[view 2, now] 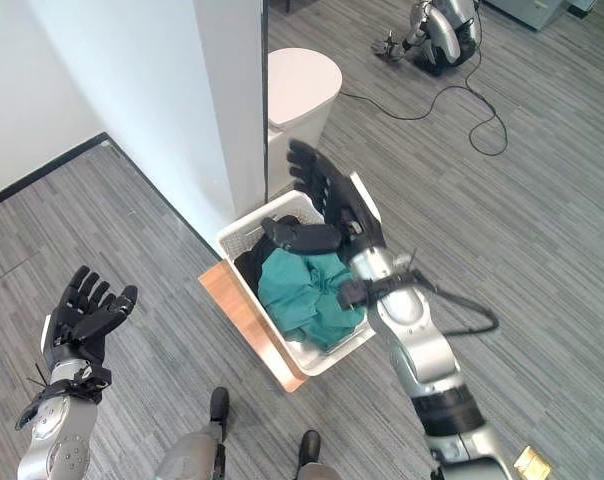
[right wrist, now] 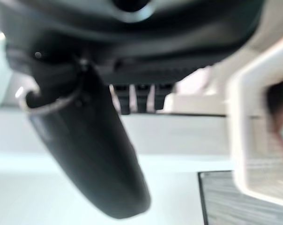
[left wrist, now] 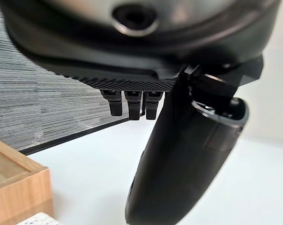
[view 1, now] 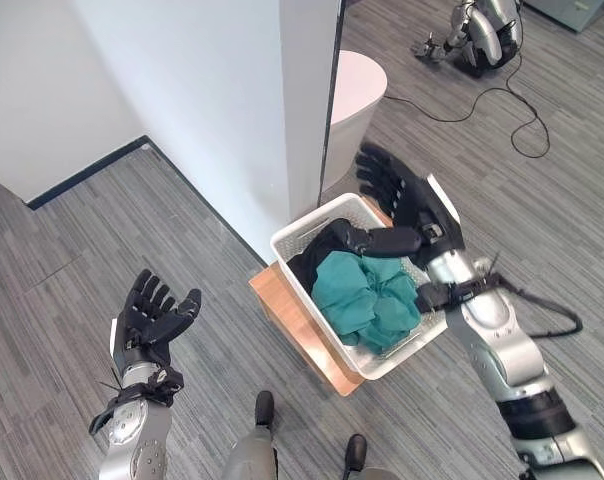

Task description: Pick up bed clothes into laundry basket.

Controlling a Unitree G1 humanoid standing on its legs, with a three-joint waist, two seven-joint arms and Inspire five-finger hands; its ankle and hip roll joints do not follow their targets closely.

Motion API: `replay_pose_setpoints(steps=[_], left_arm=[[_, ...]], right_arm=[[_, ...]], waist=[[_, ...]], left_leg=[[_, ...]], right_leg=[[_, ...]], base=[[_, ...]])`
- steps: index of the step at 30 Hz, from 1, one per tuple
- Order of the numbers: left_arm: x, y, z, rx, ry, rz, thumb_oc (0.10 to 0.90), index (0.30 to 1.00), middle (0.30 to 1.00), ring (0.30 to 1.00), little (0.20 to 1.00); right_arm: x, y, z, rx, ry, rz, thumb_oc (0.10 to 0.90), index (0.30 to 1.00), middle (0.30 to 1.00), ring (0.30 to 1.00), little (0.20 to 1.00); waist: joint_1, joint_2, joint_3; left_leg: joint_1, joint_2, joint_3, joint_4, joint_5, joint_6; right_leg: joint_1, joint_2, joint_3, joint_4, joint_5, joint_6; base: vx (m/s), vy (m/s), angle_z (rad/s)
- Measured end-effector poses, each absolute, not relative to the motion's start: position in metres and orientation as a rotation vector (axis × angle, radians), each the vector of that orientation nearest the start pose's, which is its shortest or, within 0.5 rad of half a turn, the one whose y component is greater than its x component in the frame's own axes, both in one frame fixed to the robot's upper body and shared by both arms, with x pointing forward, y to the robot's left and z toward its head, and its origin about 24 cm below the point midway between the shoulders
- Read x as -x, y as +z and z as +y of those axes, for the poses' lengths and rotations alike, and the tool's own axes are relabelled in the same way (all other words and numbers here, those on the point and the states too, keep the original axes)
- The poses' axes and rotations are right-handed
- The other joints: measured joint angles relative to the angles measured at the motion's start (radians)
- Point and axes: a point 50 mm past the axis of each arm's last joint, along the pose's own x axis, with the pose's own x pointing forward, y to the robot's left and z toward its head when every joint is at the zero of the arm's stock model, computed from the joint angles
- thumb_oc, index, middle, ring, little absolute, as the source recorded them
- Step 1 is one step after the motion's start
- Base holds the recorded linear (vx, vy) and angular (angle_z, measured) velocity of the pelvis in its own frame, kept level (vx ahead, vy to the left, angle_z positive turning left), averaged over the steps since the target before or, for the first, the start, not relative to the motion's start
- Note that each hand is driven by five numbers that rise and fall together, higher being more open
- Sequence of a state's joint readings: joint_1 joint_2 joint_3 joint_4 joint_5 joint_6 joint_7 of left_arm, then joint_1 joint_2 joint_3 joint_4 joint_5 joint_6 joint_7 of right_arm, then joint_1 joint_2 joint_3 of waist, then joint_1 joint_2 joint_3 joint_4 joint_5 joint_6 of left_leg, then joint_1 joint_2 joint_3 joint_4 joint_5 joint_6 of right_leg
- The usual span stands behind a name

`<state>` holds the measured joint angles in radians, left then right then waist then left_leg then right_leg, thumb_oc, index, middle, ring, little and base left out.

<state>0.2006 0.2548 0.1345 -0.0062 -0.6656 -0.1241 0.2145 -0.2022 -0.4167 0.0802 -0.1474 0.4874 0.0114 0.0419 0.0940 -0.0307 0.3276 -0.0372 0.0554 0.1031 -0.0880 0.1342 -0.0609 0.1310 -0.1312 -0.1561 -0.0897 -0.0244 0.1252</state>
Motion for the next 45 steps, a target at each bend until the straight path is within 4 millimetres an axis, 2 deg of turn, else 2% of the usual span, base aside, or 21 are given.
replay_pose_setpoints(steps=[6,8,12,15,17,19,22,23,24,25,26,27,28,31,33,36,37,39,40,42,45], left_arm=[[-0.215,0.028,0.251,0.382,0.416,0.01,0.8,0.9,0.9,0.9,0.9],[-0.225,0.037,0.249,0.364,0.391,-0.029,0.8,0.9,0.9,0.9,0.9],[-0.236,0.041,0.237,0.394,0.358,-0.053,0.8,0.9,0.9,0.9,0.9],[-0.228,0.038,0.237,0.382,0.343,-0.047,0.8,0.9,0.9,0.9,0.9],[-0.212,0.027,0.242,0.38,0.388,-0.01,0.8,0.9,0.9,0.9,0.9],[-0.205,0.023,0.246,0.403,0.433,-0.001,0.8,0.9,0.9,0.9,0.9],[-0.2,0.015,0.249,0.405,0.442,0.035,0.8,0.9,0.9,0.9,0.9],[-0.193,0.009,0.251,0.411,0.459,0.063,0.8,0.9,0.9,0.9,0.9],[-0.19,0.004,0.252,0.414,0.473,0.087,0.8,0.9,0.9,0.9,0.9],[-0.189,0.006,0.252,0.424,0.48,0.08,0.8,0.9,0.9,0.9,0.9],[-0.191,0.012,0.25,0.422,0.46,0.047,0.8,0.9,0.9,0.9,0.9],[-0.198,0.011,0.244,0.43,0.436,0.054,0.8,0.9,0.9,0.9,0.9],[-0.198,0.013,0.243,0.432,0.433,0.044,0.8,0.9,0.9,0.9,0.9],[-0.207,0.021,0.237,0.448,0.385,0.0,0.8,0.9,0.9,0.9,0.9],[-0.207,0.018,0.234,0.453,0.374,0.01,0.8,0.9,0.9,0.9,0.9],[-0.201,0.014,0.231,0.454,0.382,0.035,0.8,0.9,0.9,0.9,0.9],[-0.207,0.013,0.228,0.457,0.386,0.046,0.8,0.9,0.9,0.9,0.9],[-0.215,0.018,0.226,0.43,0.361,0.04,0.8,0.9,0.9,0.9,0.9],[-0.216,0.023,0.233,0.379,0.36,0.024,0.8,0.9,0.9,0.9,0.9],[-0.218,0.03,0.244,0.319,0.358,0.009,0.8,0.9,0.9,0.9,0.9],[-0.208,0.028,0.252,0.316,0.402,-0.003,0.8,0.9,0.9,0.9,0.9]], right_arm=[[-0.234,0.061,-0.211,-0.152,0.061,-0.024,0.8,0.9,0.9,0.9,0.9],[-0.23,0.058,-0.213,-0.156,0.052,-0.015,0.8,0.9,0.9,0.9,0.9],[-0.234,0.066,-0.22,-0.143,0.03,-0.05,0.8,0.9,0.9,0.9,0.9],[-0.243,0.08,-0.217,-0.116,0.065,-0.11,0.8,0.9,0.9,0.9,0.9],[-0.249,0.089,-0.212,-0.121,0.088,-0.148,0.8,0.9,0.9,0.9,0.9],[-0.25,0.092,-0.211,-0.125,0.105,-0.165,0.8,0.9,0.9,0.9,0.9],[-0.244,0.081,-0.216,-0.126,0.082,-0.12,0.8,0.9,0.9,0.9,0.9],[-0.239,0.076,-0.218,-0.116,0.08,-0.098,0.8,0.9,0.9,0.9,0.9],[-0.232,0.075,-0.219,-0.129,0.07,-0.104,0.8,0.9,0.9,0.9,0.9],[-0.222,0.08,-0.221,-0.153,0.047,-0.141,0.8,0.9,0.9,0.9,0.9],[-0.208,0.082,-0.225,-0.176,0.008,-0.178,0.8,0.9,0.9,0.9,0.9],[-0.202,0.074,-0.232,-0.193,-0.044,-0.154,0.8,0.9,0.9,0.9,0.9],[-0.205,0.059,-0.237,-0.198,-0.068,-0.068,0.8,0.9,0.9,0.9,0.9],[-0.19,0.037,-0.252,-0.261,-0.231,0.001,0.8,0.9,0.9,0.9,0.9],[-0.188,0.042,-0.259,-0.281,-0.302,-0.05,0.8,0.9,0.9,0.9,0.9],[-0.202,0.064,-0.273,-0.237,-0.343,-0.145,0.8,0.9,0.9,0.9,0.9],[-0.206,0.069,-0.272,-0.234,-0.346,-0.17,0.8,0.9,0.9,0.9,0.9],[-0.21,0.068,-0.264,-0.244,-0.33,-0.169,0.8,0.9,0.9,0.9,0.9],[-0.212,0.061,-0.254,-0.258,-0.293,-0.142,0.8,0.9,0.9,0.9,0.9],[-0.213,0.055,-0.242,-0.27,-0.241,-0.117,0.8,0.9,0.9,0.9,0.9],[-0.215,0.048,-0.239,-0.286,-0.239,-0.097,0.8,0.9,0.9,0.9,0.9]], waist=[[-0.076,0.026,0.003],[-0.113,0.019,-0.004],[-0.136,0.098,-0.004],[-0.094,0.115,-0.021],[-0.04,0.136,-0.038],[-0.04,0.089,-0.041],[-0.016,0.014,-0.042],[-0.006,0.008,-0.048],[-0.03,0.027,-0.038],[-0.088,0.046,-0.045],[-0.143,0.056,-0.072],[-0.178,0.071,-0.061],[-0.134,0.065,-0.063],[-0.159,0.055,-0.069],[-0.187,0.091,-0.097],[-0.138,0.195,-0.111],[-0.171,0.213,-0.088],[-0.199,0.196,-0.055],[-0.218,0.173,-0.043],[-0.237,0.153,-0.045],[-0.188,0.145,-0.059]], left_leg=[[-0.011,-0.004,-0.077,0.016,0.007,0.013],[-0.041,-0.025,-0.164,0.034,0.005,0.015],[-0.081,-0.034,-0.355,0.059,0.05,-0.011],[-0.114,-0.048,-0.5,0.075,0.064,-0.014],[-0.15,-0.039,-0.527,0.058,0.009,0.07],[-0.218,-0.057,-0.481,0.062,-0.205,0.137],[-0.25,-0.073,-0.214,0.21,-0.133,0.064],[-0.209,-0.057,-0.147,0.26,-0.131,0.056],[-0.2,-0.047,-0.09,0.364,-0.166,0.119],[-0.205,-0.035,-0.074,0.409,-0.185,0.197],[-0.222,-0.006,-0.007,0.476,-0.229,0.068],[-0.235,0.029,0.021,0.472,-0.224,0.033],[-0.18,0.036,0.055,0.405,-0.228,0.001],[-0.077,0.088,0.23,0.396,-0.243,-0.019],[-0.04,0.112,0.343,0.362,-0.245,-0.023],[0.094,0.081,0.298,0.113,-0.167,0.012],[0.12,0.064,0.239,0.053,-0.15,-0.003],[0.115,0.02,0.139,0.044,-0.129,0.024],[0.1,0.006,0.084,0.06,-0.129,0.032],[0.09,-0.011,0.024,0.047,-0.108,0.047],[0.089,-0.02,0.013,0.037,-0.101,0.041]], right_leg=[[-0.057,0.004,0.109,0.205,-0.096,0.001],[-0.048,0.033,0.257,0.227,-0.181,-0.029],[-0.037,0.112,0.338,0.335,-0.248,-0.076],[-0.083,0.232,0.486,0.529,-0.367,-0.147],[-0.126,0.278,0.439,0.589,-0.382,-0.188],[-0.162,0.289,0.371,0.572,-0.319,-0.242],[-0.127,0.22,0.195,0.434,-0.249,-0.262],[-0.116,0.227,0.173,0.408,-0.206,-0.212],[-0.21,0.224,0.123,0.579,-0.206,-0.213],[-0.361,0.218,0.134,0.767,-0.266,-0.335],[-0.41,0.134,0.078,0.706,-0.295,-0.288],[-0.388,0.124,0.019,0.663,-0.28,-0.265],[-0.37,0.087,-0.036,0.588,-0.23,-0.274],[-0.214,0.04,-0.272,0.276,-0.092,-0.23],[-0.191,0.022,-0.428,0.222,-0.066,-0.211],[-0.253,0.016,-0.516,0.284,-0.053,-0.191],[-0.258,-0.027,-0.515,0.374,-0.082,-0.181],[-0.321,-0.101,-0.276,0.559,-0.118,-0.136],[-0.342,-0.032,0.004,0.579,-0.157,-0.069],[-0.32,0.073,0.289,0.546,-0.184,-0.027],[-0.291,0.082,0.284,0.401,-0.129,-0.067]], base=[[-0.1,-0.078,0.36],[-0.1,-0.324,1.19],[-0.18,-0.259,1.41],[-0.44,-0.351,1.36],[-0.54,-0.397,1.06],[-0.59,-0.252,1.93],[-0.45,-0.12,2.11],[-0.65,-0.147,2.36],[-0.62,-0.1,2.55],[-0.33,-0.036,3.27],[-0.26,-0.005,3.45],[-0.13,0.03,2.76],[-0.17,0.069,1.73],[-0.13,0.189,2.37],[-0.04,0.328,2.5],[0.0,0.3,1.26],[-0.1,0.122,1.46],[0.03,0.077,1.86],[0.08,0.051,1.57],[0.04,-0.03,1.26],[-0.02,-0.09,0.24]])
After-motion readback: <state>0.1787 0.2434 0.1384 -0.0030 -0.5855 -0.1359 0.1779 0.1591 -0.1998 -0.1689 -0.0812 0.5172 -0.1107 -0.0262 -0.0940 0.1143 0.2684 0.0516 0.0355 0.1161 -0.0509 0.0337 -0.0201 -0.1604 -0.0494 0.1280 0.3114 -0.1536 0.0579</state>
